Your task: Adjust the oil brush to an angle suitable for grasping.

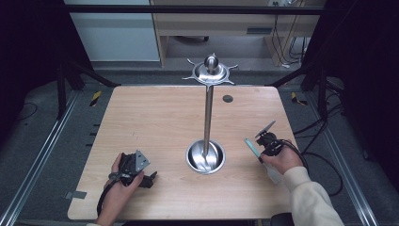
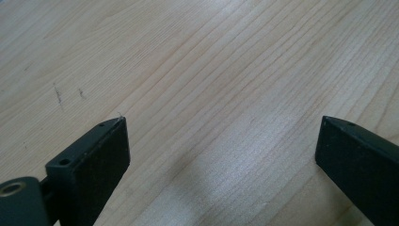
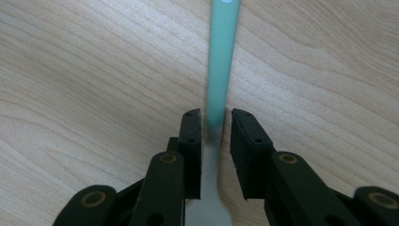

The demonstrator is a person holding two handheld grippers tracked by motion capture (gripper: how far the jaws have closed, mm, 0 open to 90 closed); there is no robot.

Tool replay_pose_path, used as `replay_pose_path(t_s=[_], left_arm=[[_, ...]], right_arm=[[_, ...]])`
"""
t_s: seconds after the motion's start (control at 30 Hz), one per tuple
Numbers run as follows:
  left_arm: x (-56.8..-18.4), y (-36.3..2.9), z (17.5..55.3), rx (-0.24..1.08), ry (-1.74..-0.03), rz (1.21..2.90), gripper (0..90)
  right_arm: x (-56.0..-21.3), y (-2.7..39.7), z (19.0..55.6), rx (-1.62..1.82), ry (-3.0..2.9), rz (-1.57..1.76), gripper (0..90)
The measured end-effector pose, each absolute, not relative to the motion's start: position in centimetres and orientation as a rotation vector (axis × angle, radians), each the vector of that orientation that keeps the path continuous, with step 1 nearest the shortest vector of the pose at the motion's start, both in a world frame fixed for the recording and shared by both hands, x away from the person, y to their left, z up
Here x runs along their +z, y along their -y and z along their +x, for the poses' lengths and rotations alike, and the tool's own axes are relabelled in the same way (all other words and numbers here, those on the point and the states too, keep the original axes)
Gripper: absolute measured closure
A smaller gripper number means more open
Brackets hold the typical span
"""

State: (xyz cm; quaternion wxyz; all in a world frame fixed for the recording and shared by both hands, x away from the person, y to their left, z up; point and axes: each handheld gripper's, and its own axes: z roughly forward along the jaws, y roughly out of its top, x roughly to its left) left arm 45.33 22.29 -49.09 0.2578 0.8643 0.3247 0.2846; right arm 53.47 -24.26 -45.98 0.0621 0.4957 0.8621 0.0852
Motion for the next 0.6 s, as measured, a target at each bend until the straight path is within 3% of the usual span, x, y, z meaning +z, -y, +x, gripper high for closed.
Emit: replay_pose_path(t_s=[0.6], left_arm=[[-49.13,-22.18,45.3,0.772,-0.876,2.348,3.2]], right_arm=[[-46.36,24.04,53.8,0.222,-2.618,1.507,81.5]])
